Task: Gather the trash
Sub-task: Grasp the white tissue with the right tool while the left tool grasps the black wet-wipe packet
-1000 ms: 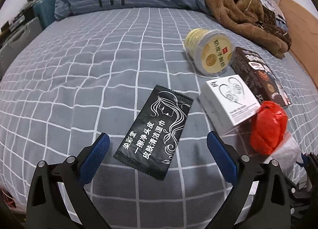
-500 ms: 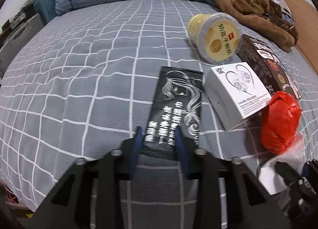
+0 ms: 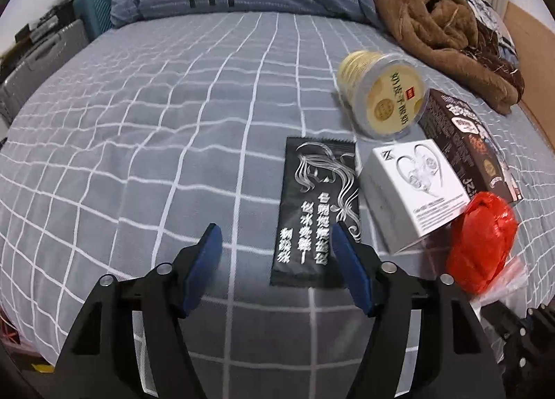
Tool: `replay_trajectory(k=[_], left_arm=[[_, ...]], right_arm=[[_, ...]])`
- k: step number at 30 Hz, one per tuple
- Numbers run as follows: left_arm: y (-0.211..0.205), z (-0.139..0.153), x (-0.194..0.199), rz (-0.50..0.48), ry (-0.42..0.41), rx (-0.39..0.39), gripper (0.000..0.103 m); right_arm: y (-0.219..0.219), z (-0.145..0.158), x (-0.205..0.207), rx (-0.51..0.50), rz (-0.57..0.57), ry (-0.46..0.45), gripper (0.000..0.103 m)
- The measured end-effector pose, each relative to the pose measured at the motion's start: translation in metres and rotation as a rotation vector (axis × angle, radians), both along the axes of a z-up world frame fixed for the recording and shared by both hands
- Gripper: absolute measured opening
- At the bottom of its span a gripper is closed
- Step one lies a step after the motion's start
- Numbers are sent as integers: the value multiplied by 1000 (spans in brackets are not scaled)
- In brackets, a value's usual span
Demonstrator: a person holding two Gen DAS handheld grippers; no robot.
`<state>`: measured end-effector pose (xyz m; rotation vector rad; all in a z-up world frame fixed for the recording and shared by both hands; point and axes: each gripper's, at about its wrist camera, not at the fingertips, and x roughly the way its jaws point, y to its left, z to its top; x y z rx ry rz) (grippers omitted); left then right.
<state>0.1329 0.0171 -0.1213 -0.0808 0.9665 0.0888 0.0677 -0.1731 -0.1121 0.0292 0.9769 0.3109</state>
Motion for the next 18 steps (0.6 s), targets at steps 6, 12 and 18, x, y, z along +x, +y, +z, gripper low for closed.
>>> replay_trajectory(k=[6,12,18], left_arm=[[-9,-3,10,-24,5,-24,73],[-15,-13,19,-34,22,-34,73],[-18,-22,23,-18,48,-14,58]], right_arm=[[-1,3,-3,4,6,-9,2],[-3,5,-3,7,3,-10,2],[-3,7,-4,6,9,-14,2]])
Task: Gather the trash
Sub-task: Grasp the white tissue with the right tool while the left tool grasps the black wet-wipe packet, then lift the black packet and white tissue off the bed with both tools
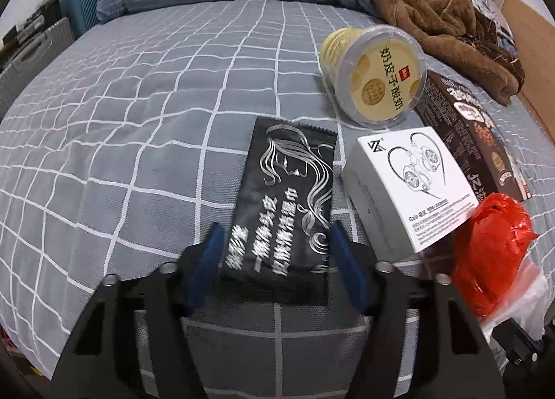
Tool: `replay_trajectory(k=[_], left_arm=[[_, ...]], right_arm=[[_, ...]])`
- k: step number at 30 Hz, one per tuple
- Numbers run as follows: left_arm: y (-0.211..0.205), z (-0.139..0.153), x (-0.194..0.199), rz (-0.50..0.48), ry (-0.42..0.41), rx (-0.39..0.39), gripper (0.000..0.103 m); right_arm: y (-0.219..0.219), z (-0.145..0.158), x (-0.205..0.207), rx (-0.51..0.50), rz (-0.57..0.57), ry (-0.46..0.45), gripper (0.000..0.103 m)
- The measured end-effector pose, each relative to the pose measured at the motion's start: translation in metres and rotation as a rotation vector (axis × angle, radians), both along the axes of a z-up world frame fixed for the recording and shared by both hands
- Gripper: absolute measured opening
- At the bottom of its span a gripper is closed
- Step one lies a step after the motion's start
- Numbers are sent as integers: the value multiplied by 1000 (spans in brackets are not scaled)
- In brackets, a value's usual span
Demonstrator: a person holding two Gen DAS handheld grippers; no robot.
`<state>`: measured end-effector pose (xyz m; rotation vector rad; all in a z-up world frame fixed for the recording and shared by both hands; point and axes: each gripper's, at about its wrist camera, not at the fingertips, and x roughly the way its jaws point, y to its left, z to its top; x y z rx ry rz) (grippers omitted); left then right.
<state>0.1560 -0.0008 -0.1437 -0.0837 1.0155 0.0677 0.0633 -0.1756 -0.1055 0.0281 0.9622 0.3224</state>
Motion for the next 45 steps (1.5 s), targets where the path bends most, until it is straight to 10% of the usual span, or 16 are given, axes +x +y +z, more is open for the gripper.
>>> replay_trajectory(k=[13,27,45], left_arm=[[-9,4,1,-2,-20,60,74],[5,1,0,41,-4,71,20],[11,31,-24,53,-44,33,16]], right_arm=[[3,-1,-2,-4,11,2,2],[3,7,-5,4,10,-14,2],[-5,23,-9,10,-12,-40,2]])
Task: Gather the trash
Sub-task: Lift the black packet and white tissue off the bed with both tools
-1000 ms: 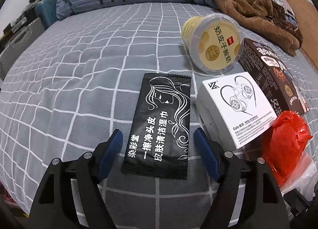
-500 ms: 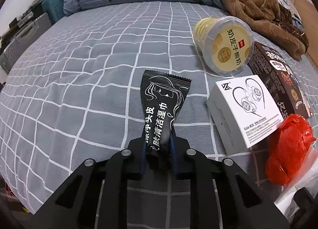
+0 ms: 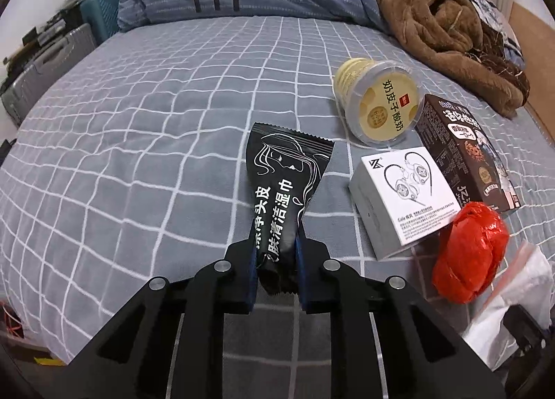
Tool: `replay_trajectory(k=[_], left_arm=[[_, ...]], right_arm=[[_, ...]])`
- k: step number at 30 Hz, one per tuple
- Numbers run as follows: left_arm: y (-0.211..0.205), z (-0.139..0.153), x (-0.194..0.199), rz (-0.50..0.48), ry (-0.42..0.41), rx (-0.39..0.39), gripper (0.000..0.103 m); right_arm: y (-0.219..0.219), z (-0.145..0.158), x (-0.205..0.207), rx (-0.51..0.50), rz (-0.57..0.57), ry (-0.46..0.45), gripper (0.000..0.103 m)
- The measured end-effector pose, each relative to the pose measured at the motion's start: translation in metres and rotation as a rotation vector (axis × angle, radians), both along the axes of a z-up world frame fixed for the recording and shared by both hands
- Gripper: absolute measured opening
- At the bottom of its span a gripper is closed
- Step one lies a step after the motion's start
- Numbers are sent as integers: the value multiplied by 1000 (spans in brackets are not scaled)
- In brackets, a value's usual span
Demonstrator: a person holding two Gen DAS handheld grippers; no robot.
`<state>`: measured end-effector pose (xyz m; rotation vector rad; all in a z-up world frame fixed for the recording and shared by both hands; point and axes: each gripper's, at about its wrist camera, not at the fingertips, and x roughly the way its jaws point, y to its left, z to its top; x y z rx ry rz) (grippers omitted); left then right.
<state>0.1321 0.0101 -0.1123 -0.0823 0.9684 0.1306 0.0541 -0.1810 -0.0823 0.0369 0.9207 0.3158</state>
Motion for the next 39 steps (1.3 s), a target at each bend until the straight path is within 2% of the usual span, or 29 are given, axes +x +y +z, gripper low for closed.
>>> replay_trajectory(k=[17,39], left_arm=[[0,37,-53,-10,-30,-59,17],[-1,68,-101,-14,-75,-54,17]], right_arm=[[-17,28,-20,6,-23,-58,2],[-28,46,-55,12,-37,-90,2]])
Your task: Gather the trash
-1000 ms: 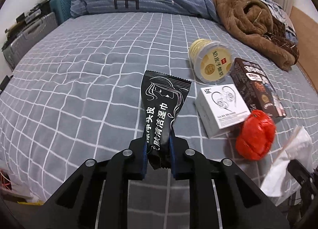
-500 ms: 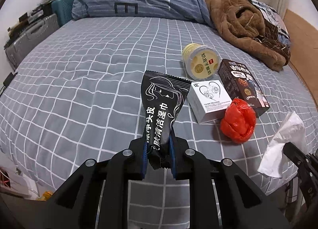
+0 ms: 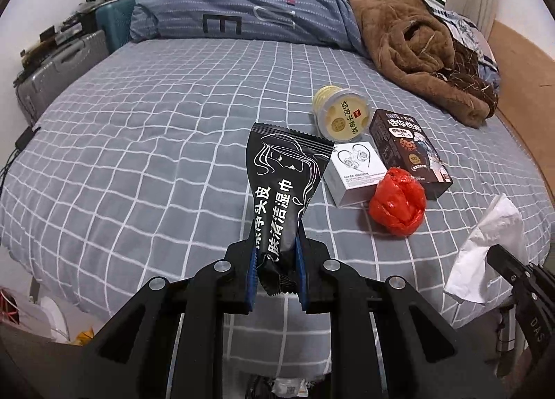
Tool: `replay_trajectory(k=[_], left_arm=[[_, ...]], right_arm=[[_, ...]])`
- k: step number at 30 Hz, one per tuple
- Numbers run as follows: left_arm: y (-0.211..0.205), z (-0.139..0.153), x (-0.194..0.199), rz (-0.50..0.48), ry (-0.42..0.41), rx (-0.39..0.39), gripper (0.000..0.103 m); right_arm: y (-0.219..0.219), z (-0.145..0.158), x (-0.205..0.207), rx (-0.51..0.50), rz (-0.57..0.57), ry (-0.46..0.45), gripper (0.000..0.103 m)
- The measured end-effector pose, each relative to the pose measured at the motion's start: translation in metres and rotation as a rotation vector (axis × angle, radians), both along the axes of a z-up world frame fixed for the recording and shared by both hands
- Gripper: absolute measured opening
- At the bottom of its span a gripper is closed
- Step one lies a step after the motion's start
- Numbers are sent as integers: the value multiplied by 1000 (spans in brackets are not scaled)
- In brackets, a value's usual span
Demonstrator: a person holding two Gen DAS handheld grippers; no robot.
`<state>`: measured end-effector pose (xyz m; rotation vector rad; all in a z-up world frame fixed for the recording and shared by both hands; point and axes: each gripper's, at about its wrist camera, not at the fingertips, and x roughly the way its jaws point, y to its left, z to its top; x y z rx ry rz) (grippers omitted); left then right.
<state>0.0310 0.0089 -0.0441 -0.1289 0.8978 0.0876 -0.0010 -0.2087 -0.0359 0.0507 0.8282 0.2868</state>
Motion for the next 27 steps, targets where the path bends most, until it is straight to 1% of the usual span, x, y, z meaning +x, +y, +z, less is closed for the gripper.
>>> replay_trajectory(k=[5,18,22,27], left_arm=[[0,4,-23,-7,3,-19,17],[-15,18,-82,-43,-29,-25,17],[-18,17,-96,-49,-28,-34,17],[-23,13,-112,-63,-23,-40,17]], right_arm=[[2,8,-13,-6,2,-12,2],[0,25,-60,-8,6,-48,2],[-3,25,-73,-6,3,-48,2],[-6,18,-86,-15,-6,-31,2]])
